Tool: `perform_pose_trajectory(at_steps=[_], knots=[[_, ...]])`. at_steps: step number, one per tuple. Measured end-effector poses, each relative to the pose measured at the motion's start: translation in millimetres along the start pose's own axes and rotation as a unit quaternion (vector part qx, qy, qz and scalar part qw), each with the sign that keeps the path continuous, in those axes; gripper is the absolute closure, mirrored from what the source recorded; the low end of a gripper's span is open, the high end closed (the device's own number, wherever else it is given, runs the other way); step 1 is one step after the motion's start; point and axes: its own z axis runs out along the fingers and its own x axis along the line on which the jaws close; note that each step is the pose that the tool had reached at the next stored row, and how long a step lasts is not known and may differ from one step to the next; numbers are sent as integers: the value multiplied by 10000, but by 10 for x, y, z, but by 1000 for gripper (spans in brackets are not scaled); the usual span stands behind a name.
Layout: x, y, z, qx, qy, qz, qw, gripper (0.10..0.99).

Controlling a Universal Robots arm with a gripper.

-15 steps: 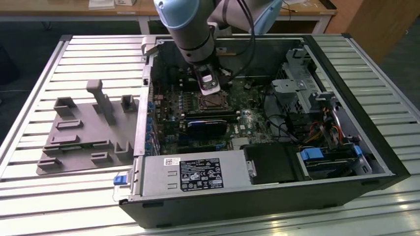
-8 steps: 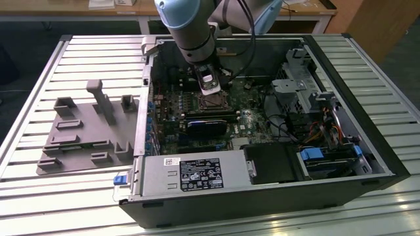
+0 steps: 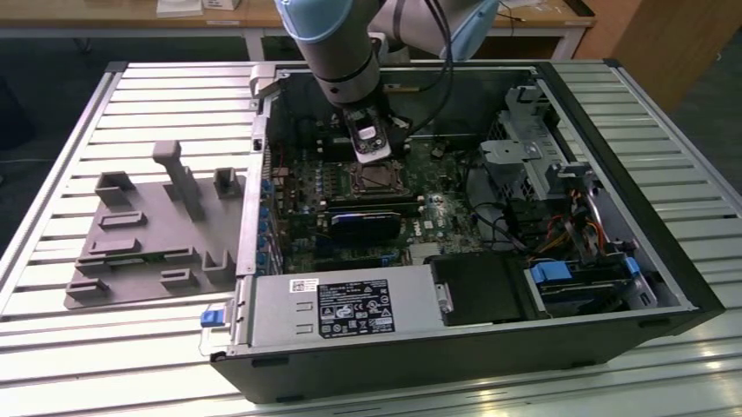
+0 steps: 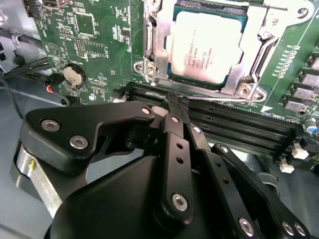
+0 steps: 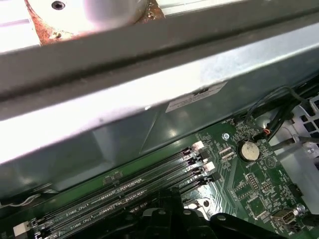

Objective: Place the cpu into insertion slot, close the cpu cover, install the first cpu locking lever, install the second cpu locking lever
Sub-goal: 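Install the first cpu locking lever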

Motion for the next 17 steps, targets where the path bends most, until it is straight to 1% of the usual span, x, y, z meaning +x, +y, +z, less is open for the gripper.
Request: perform_pose_trajectory(at_steps=[4,5,8,9,11,12,13,14,17], knots=[[-1,0,0,0,0,0,10000,984],[-5,2,1,6,11,2,10000,984],[-20,8,6,45,85,23,10000,984],[-28,11,9,61,117,32,9999,984],[-46,19,16,110,211,59,9997,984],[-55,23,19,131,249,70,9996,984],[-64,27,22,145,278,78,9995,984],[-70,29,24,153,293,84,9994,984],[-73,30,25,154,293,88,9994,984]])
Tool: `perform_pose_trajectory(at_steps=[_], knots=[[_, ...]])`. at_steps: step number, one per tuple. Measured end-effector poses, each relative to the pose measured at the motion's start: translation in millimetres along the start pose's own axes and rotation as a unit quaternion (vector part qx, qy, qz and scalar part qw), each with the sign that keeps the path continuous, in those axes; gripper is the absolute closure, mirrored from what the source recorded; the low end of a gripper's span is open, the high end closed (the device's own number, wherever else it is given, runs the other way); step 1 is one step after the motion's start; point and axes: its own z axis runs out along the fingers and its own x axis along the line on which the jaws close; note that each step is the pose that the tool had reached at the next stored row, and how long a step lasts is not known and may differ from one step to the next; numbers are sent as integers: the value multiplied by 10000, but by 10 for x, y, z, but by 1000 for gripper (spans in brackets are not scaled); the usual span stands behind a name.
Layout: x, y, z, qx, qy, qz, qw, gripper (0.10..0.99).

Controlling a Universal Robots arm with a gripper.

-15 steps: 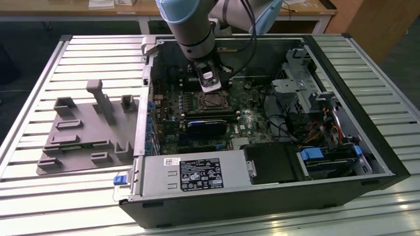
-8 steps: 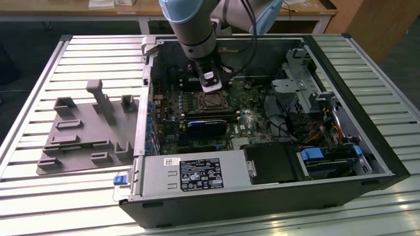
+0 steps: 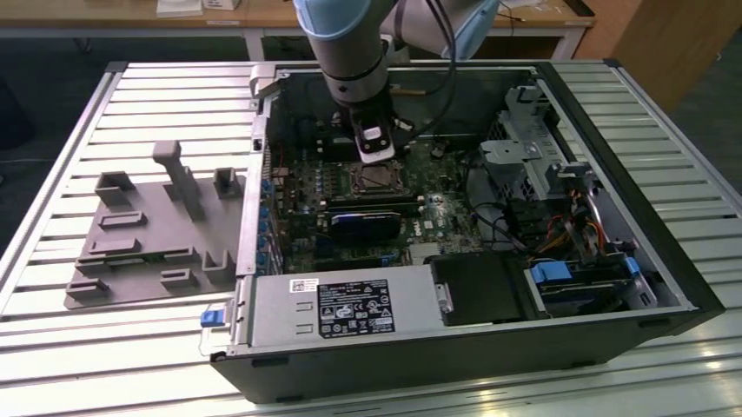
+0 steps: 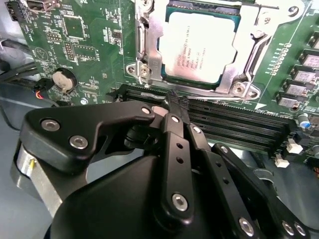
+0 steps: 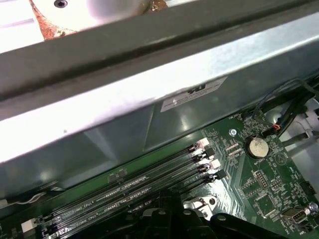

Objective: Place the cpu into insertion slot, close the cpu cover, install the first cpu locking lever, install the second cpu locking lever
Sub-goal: 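Install the first cpu locking lever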

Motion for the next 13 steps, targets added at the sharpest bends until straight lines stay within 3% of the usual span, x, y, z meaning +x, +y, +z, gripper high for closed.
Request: perform_pose_trajectory(at_steps=[13], knots=[[-13,24,12,18,-49,141,9999,984]])
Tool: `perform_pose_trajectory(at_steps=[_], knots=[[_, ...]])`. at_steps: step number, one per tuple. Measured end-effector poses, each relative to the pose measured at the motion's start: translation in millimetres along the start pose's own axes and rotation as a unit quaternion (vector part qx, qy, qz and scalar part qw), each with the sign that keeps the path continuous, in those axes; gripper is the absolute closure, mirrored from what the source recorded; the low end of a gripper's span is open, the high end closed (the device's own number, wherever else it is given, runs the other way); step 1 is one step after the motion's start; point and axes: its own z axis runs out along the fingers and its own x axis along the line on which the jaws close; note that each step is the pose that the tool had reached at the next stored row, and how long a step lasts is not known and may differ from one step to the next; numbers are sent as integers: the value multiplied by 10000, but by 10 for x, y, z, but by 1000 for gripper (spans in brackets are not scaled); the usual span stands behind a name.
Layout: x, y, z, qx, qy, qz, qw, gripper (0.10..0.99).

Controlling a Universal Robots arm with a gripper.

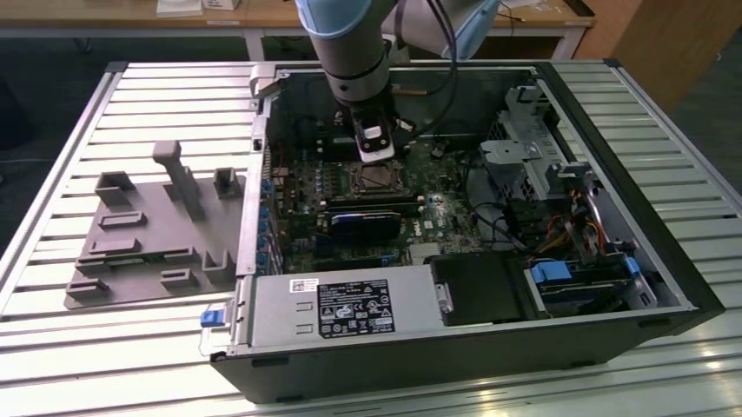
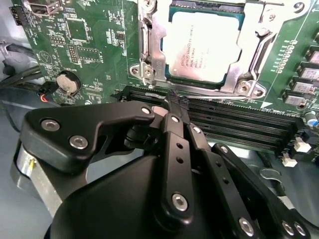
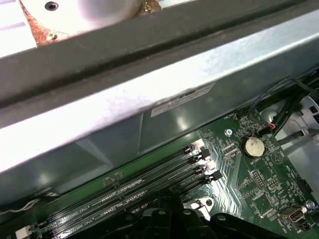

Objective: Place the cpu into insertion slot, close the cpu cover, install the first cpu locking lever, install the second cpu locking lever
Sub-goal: 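Install the first cpu locking lever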

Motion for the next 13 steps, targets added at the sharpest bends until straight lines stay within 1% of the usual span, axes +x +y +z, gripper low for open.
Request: perform_pose_trajectory(at_steps=[13], knots=[[7,11,12,28,-70,196,9998,984]])
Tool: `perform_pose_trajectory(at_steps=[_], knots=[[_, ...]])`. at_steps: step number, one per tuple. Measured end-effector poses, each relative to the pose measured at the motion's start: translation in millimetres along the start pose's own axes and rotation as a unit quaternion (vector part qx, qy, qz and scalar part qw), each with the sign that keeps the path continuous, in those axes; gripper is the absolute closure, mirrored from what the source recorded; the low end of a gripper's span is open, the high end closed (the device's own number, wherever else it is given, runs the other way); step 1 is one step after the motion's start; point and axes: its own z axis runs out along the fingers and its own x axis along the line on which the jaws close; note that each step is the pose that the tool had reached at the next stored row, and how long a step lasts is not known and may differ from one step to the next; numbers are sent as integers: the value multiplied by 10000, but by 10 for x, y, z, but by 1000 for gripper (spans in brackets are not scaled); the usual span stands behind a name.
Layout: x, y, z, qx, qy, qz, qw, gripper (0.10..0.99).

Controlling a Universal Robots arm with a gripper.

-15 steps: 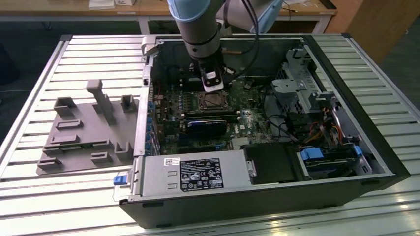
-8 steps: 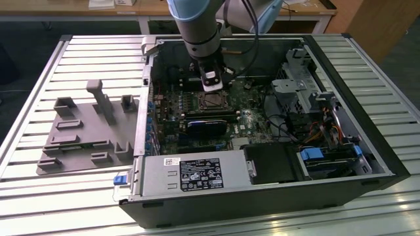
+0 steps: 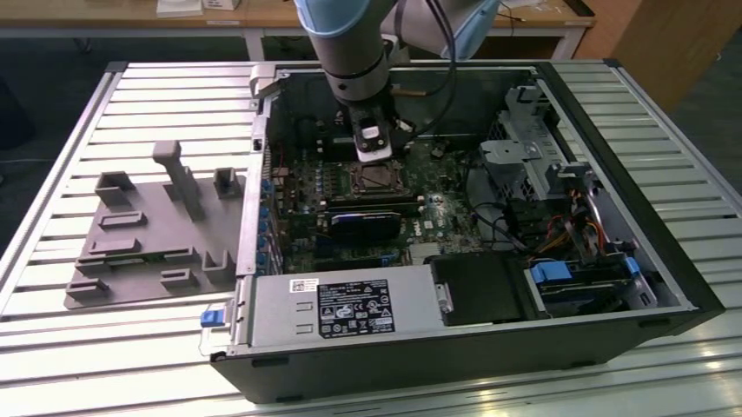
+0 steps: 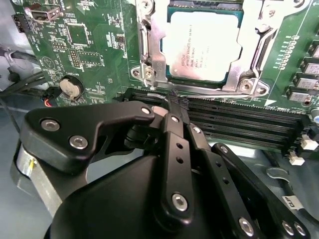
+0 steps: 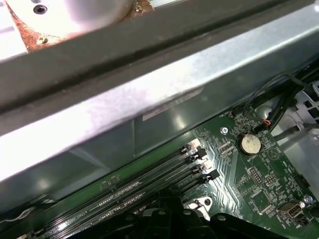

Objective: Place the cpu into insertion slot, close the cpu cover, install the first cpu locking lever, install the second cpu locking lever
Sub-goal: 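Install the first cpu locking lever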

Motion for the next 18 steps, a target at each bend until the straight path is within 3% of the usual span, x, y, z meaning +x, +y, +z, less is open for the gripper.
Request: perform_pose_trajectory(at_steps=[18], knots=[[-4,-21,23,50,-43,47,10000,984]])
